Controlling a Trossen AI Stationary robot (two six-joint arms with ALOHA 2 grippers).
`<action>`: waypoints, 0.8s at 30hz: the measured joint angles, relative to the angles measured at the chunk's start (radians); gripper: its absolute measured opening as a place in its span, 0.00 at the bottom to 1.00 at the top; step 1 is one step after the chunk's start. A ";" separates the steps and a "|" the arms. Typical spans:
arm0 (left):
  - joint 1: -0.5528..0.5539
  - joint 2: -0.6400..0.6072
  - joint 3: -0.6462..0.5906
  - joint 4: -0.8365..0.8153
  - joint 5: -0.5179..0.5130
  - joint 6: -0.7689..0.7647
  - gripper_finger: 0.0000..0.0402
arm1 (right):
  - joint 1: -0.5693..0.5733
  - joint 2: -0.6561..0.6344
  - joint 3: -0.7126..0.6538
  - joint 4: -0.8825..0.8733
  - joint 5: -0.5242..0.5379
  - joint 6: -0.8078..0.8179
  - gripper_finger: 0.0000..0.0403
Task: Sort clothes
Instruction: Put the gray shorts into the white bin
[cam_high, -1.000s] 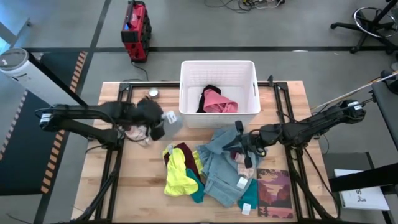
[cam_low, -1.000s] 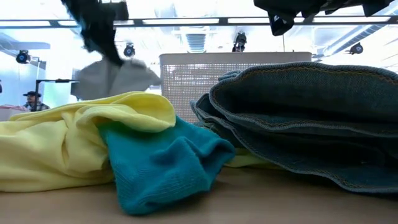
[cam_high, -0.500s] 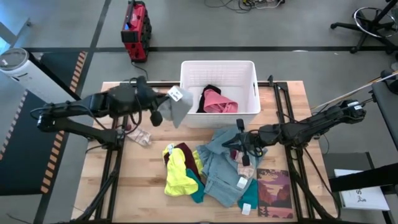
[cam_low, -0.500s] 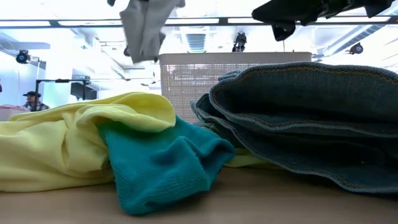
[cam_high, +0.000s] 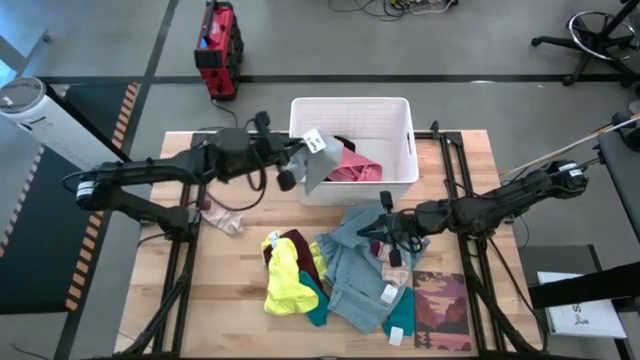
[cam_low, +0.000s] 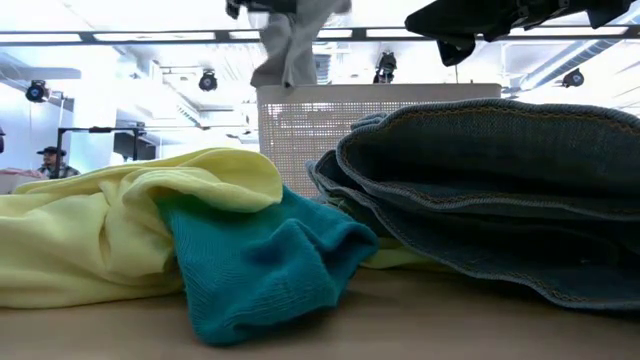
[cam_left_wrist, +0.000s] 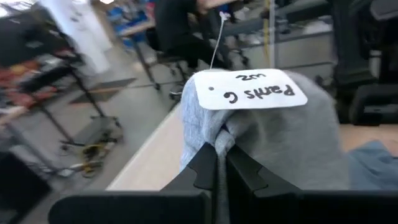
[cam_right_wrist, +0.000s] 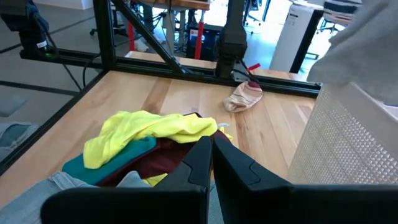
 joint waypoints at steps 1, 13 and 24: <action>0.027 0.018 0.012 0.006 0.049 -0.005 0.00 | 0.000 0.000 0.000 0.000 0.000 0.000 0.00; 0.218 0.301 0.353 -0.163 0.352 0.002 0.00 | 0.000 0.000 -0.001 -0.040 0.041 0.004 0.00; 0.235 0.483 0.523 -0.399 0.369 0.070 0.16 | 0.000 0.000 -0.011 -0.052 0.053 0.027 0.00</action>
